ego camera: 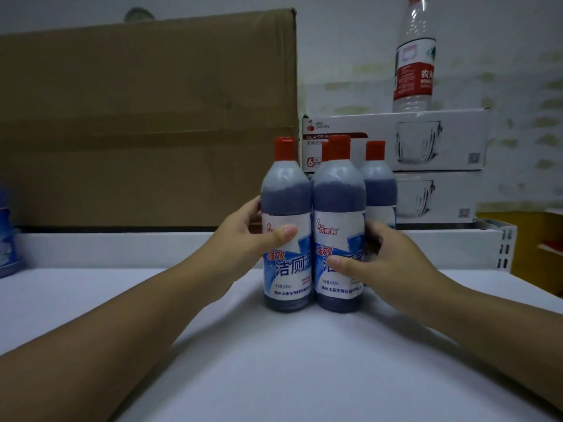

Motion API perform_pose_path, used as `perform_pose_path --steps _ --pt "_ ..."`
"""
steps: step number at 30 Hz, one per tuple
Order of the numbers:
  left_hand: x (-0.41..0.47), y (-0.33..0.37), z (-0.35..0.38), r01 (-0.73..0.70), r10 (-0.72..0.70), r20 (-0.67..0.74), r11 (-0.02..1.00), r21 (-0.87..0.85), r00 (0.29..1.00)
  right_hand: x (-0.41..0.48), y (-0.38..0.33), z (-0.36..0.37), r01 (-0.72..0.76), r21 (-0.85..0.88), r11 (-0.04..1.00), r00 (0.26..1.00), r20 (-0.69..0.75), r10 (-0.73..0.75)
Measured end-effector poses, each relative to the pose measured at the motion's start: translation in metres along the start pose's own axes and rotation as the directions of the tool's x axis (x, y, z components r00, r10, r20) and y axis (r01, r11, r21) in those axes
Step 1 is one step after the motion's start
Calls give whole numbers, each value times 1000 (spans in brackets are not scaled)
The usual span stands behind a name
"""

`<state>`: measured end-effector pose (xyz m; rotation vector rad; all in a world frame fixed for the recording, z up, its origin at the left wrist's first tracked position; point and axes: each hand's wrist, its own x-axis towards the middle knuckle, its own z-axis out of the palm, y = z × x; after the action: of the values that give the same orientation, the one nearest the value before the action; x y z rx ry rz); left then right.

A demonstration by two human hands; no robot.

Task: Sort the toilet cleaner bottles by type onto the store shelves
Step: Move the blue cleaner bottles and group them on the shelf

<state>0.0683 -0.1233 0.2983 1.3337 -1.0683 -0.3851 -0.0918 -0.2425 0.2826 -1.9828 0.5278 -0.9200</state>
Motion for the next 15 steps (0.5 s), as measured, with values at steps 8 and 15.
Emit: perform_pose_path --steps 8,15 --pt "-2 0 -2 49 -42 -48 988 148 998 -2 6 3 -6 -287 958 999 49 21" --pt "-13 13 0 -70 126 -137 932 355 983 -11 -21 -17 89 -547 832 996 54 -70"
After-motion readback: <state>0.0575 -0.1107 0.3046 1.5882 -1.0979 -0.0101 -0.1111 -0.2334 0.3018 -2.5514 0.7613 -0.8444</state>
